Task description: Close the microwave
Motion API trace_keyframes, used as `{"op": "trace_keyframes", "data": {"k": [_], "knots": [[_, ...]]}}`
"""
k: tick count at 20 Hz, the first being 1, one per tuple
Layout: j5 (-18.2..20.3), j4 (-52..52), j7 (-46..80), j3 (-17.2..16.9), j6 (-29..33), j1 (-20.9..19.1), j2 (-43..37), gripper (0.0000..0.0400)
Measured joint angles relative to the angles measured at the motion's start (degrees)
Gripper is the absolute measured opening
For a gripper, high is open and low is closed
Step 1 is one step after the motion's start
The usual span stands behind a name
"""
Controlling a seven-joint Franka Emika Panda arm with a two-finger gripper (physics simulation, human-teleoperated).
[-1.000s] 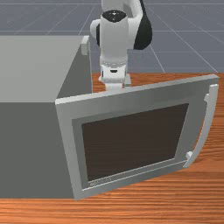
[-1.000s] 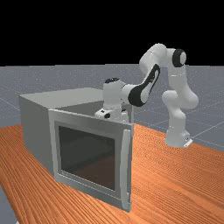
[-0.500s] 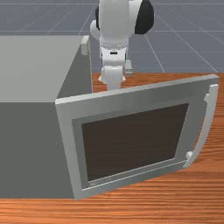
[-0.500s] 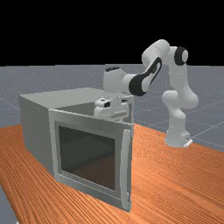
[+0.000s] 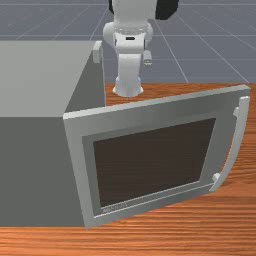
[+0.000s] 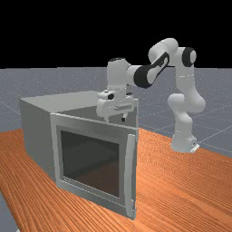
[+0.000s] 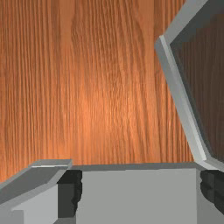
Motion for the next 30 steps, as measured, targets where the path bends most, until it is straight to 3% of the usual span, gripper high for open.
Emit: {"op": "trace_keyframes", "data": {"k": [10, 19, 25, 30], "knots": [[0.03, 2.89, 0.88, 0.05, -3.71, 0.08, -1.11, 0.04], [-0.48, 3.69, 7.01, 1.96, -3.94, 3.13, -0.53, 0.04], [-0.6, 3.95, -5.55, 3.44, -3.99, 2.97, -0.33, 0.04], [-0.64, 5.14, -1.19, 3.16, -4.31, 3.36, 0.51, 0.04]]}}
